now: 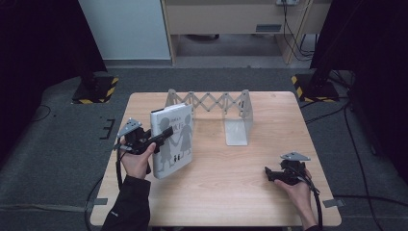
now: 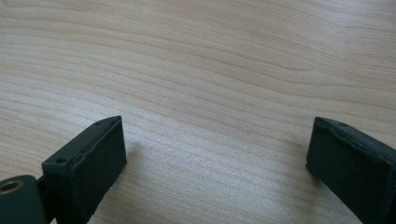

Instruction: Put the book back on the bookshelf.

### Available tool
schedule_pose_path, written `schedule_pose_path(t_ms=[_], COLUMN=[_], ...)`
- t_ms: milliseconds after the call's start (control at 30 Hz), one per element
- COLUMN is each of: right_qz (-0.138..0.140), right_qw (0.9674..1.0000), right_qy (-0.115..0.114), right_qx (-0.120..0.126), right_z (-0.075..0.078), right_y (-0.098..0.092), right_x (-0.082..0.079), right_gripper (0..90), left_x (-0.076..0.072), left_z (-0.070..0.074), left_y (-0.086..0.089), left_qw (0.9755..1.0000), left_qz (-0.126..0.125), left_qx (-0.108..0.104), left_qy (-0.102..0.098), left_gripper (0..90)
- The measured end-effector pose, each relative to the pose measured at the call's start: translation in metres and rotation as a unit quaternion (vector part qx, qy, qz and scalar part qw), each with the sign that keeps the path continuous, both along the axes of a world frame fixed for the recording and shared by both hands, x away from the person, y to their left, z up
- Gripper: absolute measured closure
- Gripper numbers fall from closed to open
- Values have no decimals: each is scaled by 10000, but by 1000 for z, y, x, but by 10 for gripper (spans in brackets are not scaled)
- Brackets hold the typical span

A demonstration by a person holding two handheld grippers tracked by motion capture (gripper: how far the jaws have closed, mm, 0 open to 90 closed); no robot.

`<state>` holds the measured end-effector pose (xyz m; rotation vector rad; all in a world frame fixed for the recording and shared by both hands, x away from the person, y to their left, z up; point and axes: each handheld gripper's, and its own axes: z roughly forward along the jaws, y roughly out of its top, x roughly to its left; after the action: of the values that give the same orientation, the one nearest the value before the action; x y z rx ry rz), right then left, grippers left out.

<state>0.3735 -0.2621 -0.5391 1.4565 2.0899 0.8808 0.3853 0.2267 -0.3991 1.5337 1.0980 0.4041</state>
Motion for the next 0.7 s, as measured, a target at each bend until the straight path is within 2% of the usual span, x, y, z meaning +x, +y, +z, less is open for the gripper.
schedule_pose_path(t_ms=[300,367,467,700], right_qz=[-1,1,-5,-16], right_qw=[10000,10000,10000,10000], right_qy=[1,0,3,22], right_qx=[0,-1,5,18], right_z=[0,0,0,0], right_y=[0,0,0,0], right_x=[0,0,0,0], right_gripper=[51,51,51,49], left_x=[18,21,24,28], left_z=[-8,-9,-10,-7], left_y=[-4,-4,-5,-6], left_qw=[9998,9998,9997,9996], left_qz=[166,200,236,291], left_qx=[74,30,-24,37], left_qy=[69,70,63,-14], left_gripper=[525,524,524,524])
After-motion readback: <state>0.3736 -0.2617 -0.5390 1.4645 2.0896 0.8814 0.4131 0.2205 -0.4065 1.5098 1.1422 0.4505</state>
